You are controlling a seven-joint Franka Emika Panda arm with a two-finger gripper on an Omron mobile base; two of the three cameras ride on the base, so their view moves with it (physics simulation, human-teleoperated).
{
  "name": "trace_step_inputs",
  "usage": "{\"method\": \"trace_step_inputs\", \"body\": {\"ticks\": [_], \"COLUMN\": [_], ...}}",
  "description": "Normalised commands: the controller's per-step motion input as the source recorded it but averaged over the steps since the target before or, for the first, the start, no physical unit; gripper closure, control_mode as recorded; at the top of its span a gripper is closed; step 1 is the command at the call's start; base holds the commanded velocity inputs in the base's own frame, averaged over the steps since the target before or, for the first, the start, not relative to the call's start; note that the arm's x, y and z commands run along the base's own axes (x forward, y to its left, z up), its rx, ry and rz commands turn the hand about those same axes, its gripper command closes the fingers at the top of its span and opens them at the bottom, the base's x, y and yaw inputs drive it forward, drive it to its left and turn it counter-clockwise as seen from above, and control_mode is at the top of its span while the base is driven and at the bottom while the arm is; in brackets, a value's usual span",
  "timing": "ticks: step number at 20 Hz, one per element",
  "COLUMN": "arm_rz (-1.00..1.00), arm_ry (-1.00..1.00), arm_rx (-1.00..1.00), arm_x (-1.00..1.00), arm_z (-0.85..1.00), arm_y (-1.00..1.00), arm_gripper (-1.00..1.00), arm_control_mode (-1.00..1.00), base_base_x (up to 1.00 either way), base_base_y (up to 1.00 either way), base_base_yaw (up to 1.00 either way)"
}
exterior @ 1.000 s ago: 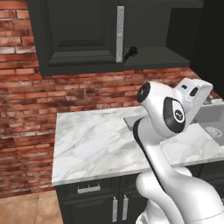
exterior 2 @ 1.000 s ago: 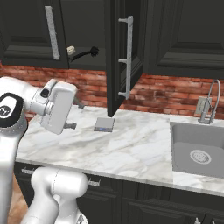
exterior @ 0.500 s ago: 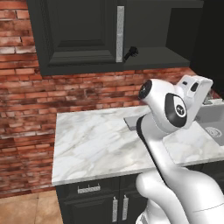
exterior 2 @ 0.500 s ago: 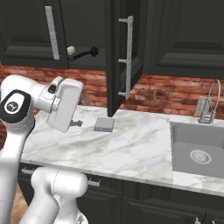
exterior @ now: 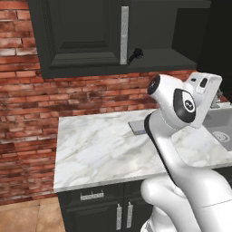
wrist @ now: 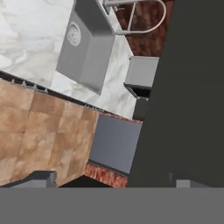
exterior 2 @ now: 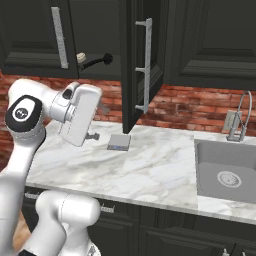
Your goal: Pick the dish brush and dish brush from the cabinet and place them on the counter.
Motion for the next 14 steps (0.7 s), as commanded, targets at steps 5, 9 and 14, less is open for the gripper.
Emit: {"method": "trace_step_inputs", "body": {"ticks": [5,9,14], "arm_rz": [0.04,0.05,0.03], "arm_ry": [0.03,0.01,0.0], "arm_rx": [-0.01,-0.02,-0.02], "arm_x": [0.1,0.03,0.0], "arm_z": [0.06,0.01,0.0], "arm_y": [-0.27,-0.27,-0.25], "arm_gripper": [-1.0,-1.0,-1.0], "arm_control_mode": [-1.0,-1.0,-1.0], "base_base_x": [0.0,0.0,0.0], "base_base_y": [0.0,0.0,0.0], "base_base_yaw": [0.0,0.0,0.0]}}
